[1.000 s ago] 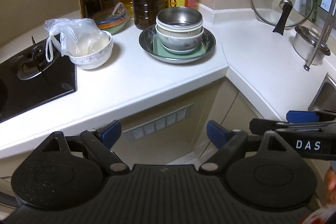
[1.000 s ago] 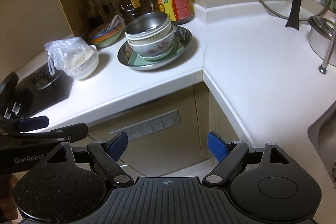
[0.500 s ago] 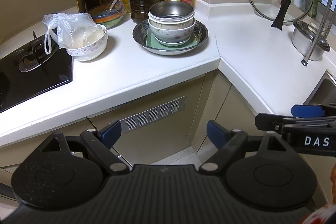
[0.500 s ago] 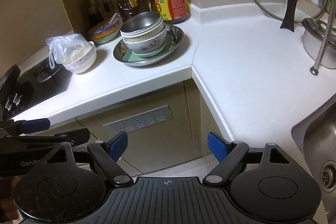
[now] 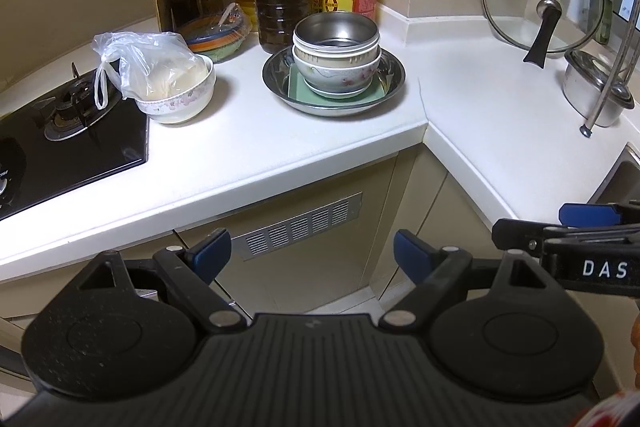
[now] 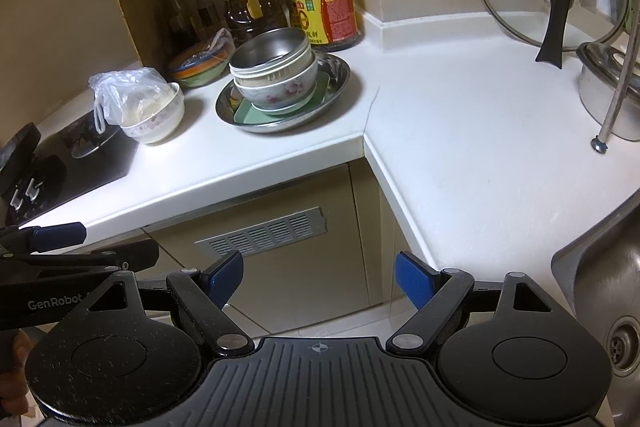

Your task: Organize plates and bowls

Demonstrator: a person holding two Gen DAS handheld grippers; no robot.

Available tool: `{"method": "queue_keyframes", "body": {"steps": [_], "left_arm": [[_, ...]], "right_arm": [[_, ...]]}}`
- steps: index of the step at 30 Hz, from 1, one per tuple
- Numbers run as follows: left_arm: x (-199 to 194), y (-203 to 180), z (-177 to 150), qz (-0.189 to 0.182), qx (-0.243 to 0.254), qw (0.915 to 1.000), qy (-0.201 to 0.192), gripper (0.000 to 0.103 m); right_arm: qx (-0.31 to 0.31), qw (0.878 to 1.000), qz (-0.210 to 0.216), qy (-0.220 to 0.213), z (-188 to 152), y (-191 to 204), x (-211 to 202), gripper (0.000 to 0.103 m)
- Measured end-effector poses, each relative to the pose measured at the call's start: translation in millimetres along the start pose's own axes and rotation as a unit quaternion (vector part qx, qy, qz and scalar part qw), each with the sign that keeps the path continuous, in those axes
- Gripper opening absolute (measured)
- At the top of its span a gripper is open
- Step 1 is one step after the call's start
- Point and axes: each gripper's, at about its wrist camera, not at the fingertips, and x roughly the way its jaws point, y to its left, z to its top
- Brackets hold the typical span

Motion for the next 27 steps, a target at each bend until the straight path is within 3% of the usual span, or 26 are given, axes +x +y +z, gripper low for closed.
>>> {"method": "queue_keyframes", "body": {"steps": [27], "left_arm": [[2.0,9.8,4.5,-0.005,-0.004,1.0000,-0.002,0.087]], "right_arm": [[0.002,1.000,-0.006,-0.002,6.8,7.3,7.3,0.083]]}}
